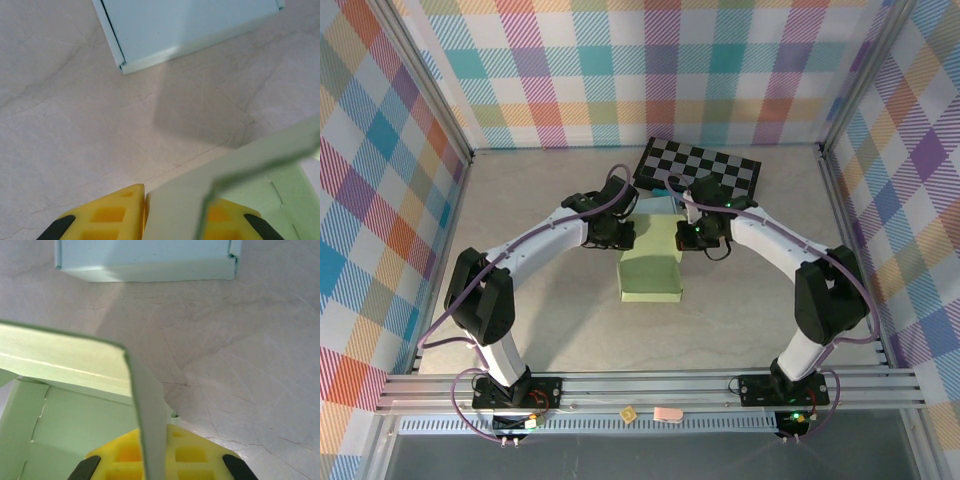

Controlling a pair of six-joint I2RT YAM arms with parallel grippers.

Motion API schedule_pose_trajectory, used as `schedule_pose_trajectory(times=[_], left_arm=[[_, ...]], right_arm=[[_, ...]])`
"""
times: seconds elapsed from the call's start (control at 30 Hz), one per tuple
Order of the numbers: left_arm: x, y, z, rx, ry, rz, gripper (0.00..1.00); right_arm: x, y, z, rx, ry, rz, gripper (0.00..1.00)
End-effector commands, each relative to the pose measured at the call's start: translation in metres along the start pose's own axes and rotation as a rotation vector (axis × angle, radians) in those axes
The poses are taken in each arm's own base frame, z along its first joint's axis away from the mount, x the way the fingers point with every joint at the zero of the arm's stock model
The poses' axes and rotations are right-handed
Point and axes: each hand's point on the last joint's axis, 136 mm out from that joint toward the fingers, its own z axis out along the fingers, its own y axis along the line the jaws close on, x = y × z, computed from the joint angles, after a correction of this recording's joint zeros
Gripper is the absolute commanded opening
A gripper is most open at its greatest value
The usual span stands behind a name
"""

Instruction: Fold the paper box

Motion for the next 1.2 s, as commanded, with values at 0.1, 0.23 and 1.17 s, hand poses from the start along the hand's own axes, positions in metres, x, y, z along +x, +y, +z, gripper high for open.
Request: schedule_pose_trajectory(times=[0.1, 0.23, 1.17], left_arm=[[-0.027, -0.010, 0.000, 0.013, -0.110, -0.032, 0.19], [-0.042, -0.005, 0.000, 0.031, -0.201, -0.057, 0.16], [-0.049, -0.018, -0.002, 0.269, -0.621, -0.066, 0.06]], right_arm=[[-0.024, 0.013, -0.021, 0.051, -0.189, 0.039, 0.00], [-0.040, 0.008, -0.029, 0.090, -0.298, 0.053, 0.00], [-0.018, 0.009, -0.012, -0.009, -0.548, -0.097, 0.01]])
